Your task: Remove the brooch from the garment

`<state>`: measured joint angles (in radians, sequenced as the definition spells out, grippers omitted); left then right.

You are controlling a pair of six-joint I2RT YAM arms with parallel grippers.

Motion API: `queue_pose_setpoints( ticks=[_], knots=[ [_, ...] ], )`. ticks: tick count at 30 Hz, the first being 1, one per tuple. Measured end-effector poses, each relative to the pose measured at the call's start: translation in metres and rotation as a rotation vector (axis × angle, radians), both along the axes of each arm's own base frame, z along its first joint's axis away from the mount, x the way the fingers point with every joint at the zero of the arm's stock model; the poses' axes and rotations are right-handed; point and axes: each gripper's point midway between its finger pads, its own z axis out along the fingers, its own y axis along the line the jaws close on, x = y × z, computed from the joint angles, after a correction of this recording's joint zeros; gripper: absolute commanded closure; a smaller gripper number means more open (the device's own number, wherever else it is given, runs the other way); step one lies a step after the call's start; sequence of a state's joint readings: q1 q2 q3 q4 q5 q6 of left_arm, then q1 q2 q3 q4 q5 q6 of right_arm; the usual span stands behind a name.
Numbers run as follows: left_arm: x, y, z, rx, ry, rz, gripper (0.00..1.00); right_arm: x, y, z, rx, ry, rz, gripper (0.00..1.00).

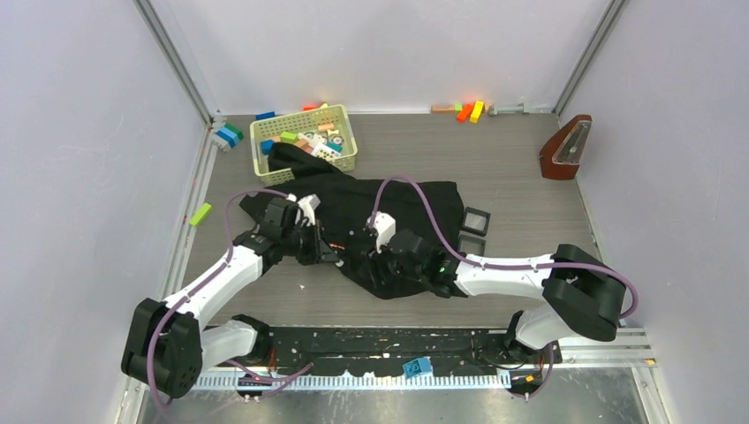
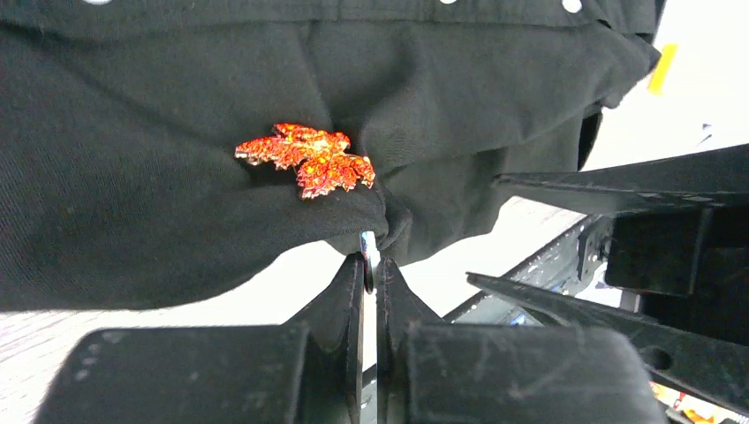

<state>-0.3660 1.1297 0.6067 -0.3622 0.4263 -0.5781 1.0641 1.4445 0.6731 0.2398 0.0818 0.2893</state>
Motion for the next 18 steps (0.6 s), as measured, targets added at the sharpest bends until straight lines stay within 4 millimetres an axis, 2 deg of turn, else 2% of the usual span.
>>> queue_pose_setpoints(
  ticks=[5,11,13,18],
  knots=[
    [-0.006,-0.01,0.007,-0.031,-0.026,-0.072,1.0,-0.011,0.007,0.001,0.043,0.022,0.096,0.28],
    [-0.018,-0.029,0.016,-0.066,-0.052,-0.18,1.0,-0.021,0.003,-0.006,0.049,0.036,0.16,0.32],
    [-0.02,-0.032,0.019,-0.079,-0.058,-0.202,1.0,-0.022,0.004,-0.006,0.051,0.033,0.169,0.35],
    [-0.023,-0.035,0.02,-0.092,-0.052,-0.219,1.0,-0.02,0.003,-0.007,0.043,0.025,0.161,0.54]
  ],
)
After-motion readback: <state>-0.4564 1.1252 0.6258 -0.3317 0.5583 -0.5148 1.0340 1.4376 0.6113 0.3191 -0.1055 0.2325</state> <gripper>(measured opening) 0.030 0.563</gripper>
